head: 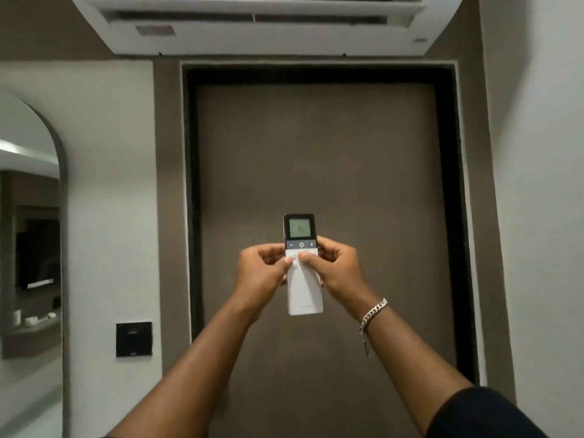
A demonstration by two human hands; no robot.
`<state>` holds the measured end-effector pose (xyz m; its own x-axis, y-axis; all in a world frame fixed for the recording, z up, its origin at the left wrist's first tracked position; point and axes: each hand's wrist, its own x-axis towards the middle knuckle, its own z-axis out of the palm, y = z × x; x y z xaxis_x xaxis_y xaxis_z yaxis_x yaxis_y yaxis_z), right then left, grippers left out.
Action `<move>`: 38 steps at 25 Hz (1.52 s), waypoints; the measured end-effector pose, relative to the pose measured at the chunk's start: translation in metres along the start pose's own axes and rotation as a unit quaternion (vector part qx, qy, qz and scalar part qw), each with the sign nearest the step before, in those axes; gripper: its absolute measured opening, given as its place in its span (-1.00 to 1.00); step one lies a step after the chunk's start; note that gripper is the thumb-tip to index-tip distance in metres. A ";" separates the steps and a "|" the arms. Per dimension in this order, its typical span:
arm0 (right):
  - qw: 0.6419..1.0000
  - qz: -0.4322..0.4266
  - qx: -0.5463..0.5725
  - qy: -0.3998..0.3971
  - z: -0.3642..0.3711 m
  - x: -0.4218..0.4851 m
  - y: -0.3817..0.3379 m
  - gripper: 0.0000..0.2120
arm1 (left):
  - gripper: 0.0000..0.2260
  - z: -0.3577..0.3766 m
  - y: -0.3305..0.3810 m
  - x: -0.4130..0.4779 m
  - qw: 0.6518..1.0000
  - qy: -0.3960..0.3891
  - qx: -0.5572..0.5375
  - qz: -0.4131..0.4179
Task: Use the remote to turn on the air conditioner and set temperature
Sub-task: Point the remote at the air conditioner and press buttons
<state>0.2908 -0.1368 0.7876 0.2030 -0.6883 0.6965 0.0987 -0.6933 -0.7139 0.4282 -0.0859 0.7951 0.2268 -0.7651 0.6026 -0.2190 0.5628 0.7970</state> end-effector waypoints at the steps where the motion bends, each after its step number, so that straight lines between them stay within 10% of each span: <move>1: 1.000 -0.025 0.001 -0.003 0.001 0.012 -0.022 -0.79 | -0.82 -0.006 0.020 0.009 1.000 0.002 0.004 0.030; 10: 0.987 -0.158 0.016 -0.006 -0.002 0.066 -0.149 -0.79 | -0.71 -0.031 0.143 0.055 0.982 0.010 0.036 0.184; 38: 0.987 -0.162 -0.023 -0.004 -0.016 0.099 -0.203 -0.46 | -0.68 -0.032 0.199 0.078 0.974 0.029 0.034 0.222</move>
<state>0.2758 -0.0677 1.0022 0.1751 -0.4284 0.8864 0.1148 -0.8853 -0.4506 0.4323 -0.0236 1.0014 0.1488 -0.4317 0.8897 -0.3692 0.8104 0.4550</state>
